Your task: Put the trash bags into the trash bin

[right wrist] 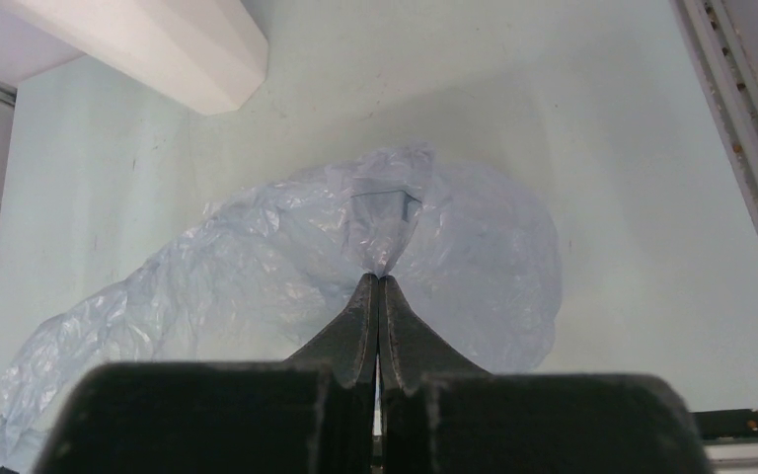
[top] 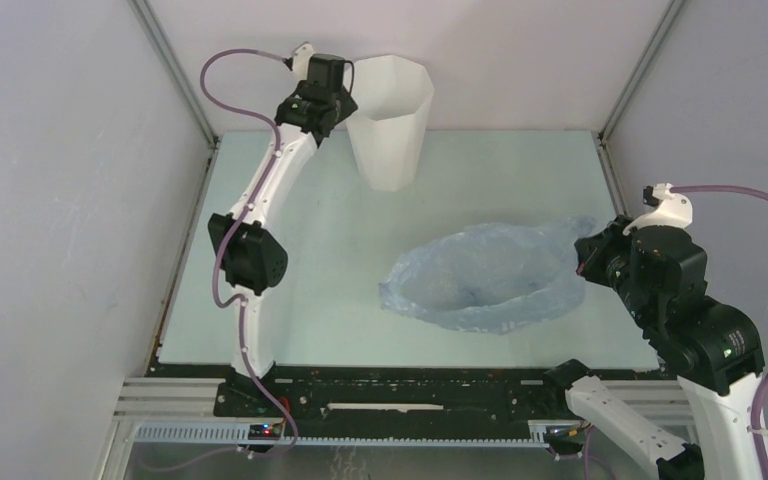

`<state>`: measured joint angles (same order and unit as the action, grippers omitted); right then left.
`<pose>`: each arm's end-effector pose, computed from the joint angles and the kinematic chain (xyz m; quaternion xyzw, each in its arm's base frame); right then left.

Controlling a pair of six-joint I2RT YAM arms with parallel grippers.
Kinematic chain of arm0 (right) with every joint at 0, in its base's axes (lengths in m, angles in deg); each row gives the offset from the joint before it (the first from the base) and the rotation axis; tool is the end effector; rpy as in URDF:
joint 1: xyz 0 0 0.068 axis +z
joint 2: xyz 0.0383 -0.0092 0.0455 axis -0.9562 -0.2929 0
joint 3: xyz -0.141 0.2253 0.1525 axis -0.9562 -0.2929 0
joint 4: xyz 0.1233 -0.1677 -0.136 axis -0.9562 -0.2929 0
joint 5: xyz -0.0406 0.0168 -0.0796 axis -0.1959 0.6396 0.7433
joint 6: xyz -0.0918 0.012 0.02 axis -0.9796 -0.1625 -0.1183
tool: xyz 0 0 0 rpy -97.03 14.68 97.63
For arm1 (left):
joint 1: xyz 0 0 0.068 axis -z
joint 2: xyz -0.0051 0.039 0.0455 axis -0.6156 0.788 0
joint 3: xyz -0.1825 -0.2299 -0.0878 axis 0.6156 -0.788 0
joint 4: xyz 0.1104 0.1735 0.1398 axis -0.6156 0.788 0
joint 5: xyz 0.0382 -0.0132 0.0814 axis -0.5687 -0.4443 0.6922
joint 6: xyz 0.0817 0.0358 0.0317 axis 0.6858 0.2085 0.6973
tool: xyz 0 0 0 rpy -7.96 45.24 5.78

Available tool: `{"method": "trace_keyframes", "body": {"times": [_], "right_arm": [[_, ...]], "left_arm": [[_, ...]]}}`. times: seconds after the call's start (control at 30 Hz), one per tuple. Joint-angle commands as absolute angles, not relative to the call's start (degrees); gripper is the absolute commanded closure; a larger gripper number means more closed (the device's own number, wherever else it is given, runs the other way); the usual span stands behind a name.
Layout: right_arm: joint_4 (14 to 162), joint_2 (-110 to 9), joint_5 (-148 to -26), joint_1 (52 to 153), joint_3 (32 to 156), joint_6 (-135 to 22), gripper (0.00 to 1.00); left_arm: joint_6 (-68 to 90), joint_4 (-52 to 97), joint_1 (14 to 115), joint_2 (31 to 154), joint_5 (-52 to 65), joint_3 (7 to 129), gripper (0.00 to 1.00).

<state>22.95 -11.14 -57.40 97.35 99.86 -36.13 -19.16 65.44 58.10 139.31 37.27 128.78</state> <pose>0.0820 0.0013 0.4381 0.1224 0.8308 0.0761 0.5377 0.5071 -0.1511 0.3921 -0.2567 0.8147 -0.1105 0.5081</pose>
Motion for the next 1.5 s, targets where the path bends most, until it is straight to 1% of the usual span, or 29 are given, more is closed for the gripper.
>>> {"method": "trace_keyframes", "body": {"times": [0.0,0.2,0.23,0.27,0.37,0.47,0.63,0.9,1.2,1.27,1.3,1.33,1.37,1.47], "right_arm": [[24.26,-10.63,-56.06,96.97,100.62,-36.87,1.0],[24.16,-9.86,-56.5,96.97,100.62,-36.97,1.0],[24.09,-9.82,-56.7,96.97,100.67,-36.95,1.0],[24.02,-9.64,-56.88,96.97,100.69,-37.09,1.0],[24.04,-9.24,-57.87,96.99,100.34,-37.57,1.0],[24.93,-9.07,-60.22,96.97,99.65,-39.41,1.0],[26.68,-8.78,-65.06,96.97,98.88,-41.63,1.0],[27.96,-8.18,-68.65,96.97,98.13,-42.85,1.0],[27.01,-6.31,-73.18,96.97,97.58,-43.94,1.0],[26.78,-6.0,-74.4,96.97,97.46,-43.87,1.0],[26.73,-5.95,-74.94,96.97,97.4,-43.68,1.0],[26.69,-5.85,-75.37,96.98,97.39,-43.61,1.0],[26.64,-5.85,-75.8,96.97,97.38,-43.44,1.0],[26.7,-5.61,-76.66,96.97,97.38,-43.21,1.0]], "left_arm": [[-15.9,64.91,58.47,140.34,37.72,133.13,0.61],[-13.37,65.0,58.65,140.06,36.4,133.69,0.88],[-13.02,65.27,58.59,139.68,36.44,133.72,0.96],[-12.78,65.71,58.64,139.05,36.61,133.69,0.99],[-11.85,68.25,58.65,136.25,37.95,133.15,1.0],[-11.52,70.66,58.65,131.79,38.22,130.0,1.0],[-12.42,72.23,58.86,121.89,33.43,118.81,1.0],[-15.07,74.98,60.93,110.88,29.9,107.12,1.0],[-21.35,69.63,61.03,100.63,25.75,88.72,1.0],[-22.09,68.85,61.3,98.47,25.31,86.23,0.98],[-22.06,68.67,61.53,97.6,25.2,85.45,0.95],[-21.91,68.63,61.81,96.91,25.3,84.85,0.89],[-21.81,68.63,61.96,96.19,25.11,84.32,0.81],[-20.67,68.37,62.14,94.22,22.81,83.53,0.54]]}}
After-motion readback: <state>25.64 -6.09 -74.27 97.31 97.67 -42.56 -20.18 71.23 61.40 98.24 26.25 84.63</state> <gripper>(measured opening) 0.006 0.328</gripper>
